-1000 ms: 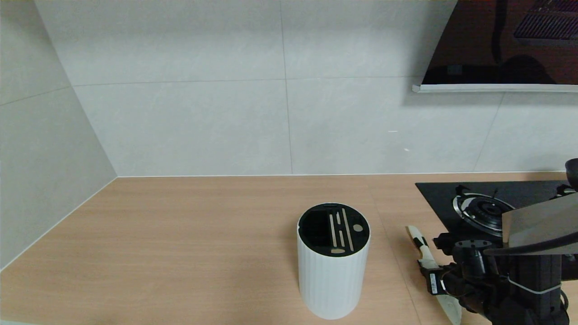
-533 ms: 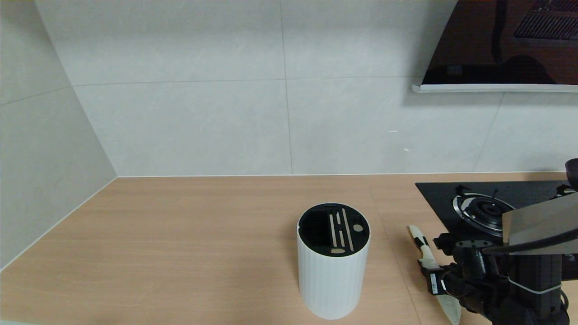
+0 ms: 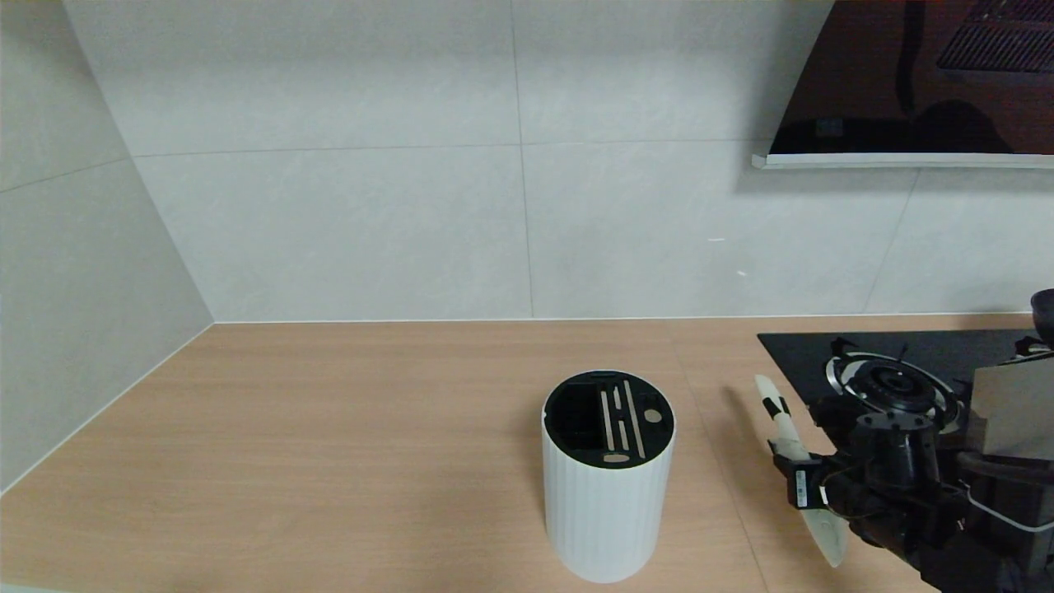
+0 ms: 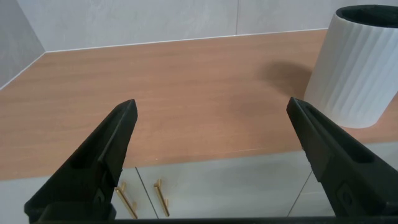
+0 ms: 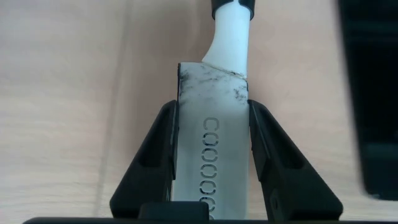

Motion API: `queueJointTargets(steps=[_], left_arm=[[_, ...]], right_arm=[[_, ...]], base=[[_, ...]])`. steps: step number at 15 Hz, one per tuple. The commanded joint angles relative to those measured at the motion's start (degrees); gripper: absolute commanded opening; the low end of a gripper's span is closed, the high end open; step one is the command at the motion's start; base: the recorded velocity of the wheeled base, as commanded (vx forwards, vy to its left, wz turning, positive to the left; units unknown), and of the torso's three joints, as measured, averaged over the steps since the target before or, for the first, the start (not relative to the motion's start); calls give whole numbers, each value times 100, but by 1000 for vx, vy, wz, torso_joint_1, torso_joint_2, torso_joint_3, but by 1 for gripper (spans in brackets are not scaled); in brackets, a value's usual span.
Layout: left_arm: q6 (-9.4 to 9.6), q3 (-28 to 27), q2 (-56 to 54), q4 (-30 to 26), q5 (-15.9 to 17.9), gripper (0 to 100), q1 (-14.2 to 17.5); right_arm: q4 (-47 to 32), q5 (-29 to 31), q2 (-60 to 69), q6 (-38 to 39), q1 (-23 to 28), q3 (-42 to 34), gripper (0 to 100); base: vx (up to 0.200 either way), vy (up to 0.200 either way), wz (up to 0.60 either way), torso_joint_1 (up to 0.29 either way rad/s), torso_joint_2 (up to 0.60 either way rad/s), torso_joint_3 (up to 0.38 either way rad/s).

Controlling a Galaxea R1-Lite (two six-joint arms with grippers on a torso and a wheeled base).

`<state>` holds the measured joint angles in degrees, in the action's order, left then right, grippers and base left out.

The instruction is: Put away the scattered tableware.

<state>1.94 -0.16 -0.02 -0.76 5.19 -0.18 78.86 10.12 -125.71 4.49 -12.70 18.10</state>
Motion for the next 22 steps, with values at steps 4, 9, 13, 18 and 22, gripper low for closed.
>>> queueJointTargets(steps=[4,9,13,18,22], left_arm=[[8,7,2,5,-1,100,1],[-9,-283,2,234,658,100,1],[-27,-1223,1479,-399,2258,100,-8],[26,-3236,5170,251,3198,100,-623],[-686,-3342,7166,1693,3023,100,-1239]], right_arm=[[-11,-10,1013,-132,-31,-255,0],[-512,-54,2103,-159,-31,-61,0],[-2156,-71,2710,-150,-268,1257,0],[-3615,-71,2622,-194,-1094,3015,0],[-3975,-63,3000,-132,-1630,3015,0]], base=[[0,0,0,0,0,0],[0,0,0,0,0,0],[0,0,0,0,0,0],[0,0,0,0,0,0],[0,0,0,0,0,0]])
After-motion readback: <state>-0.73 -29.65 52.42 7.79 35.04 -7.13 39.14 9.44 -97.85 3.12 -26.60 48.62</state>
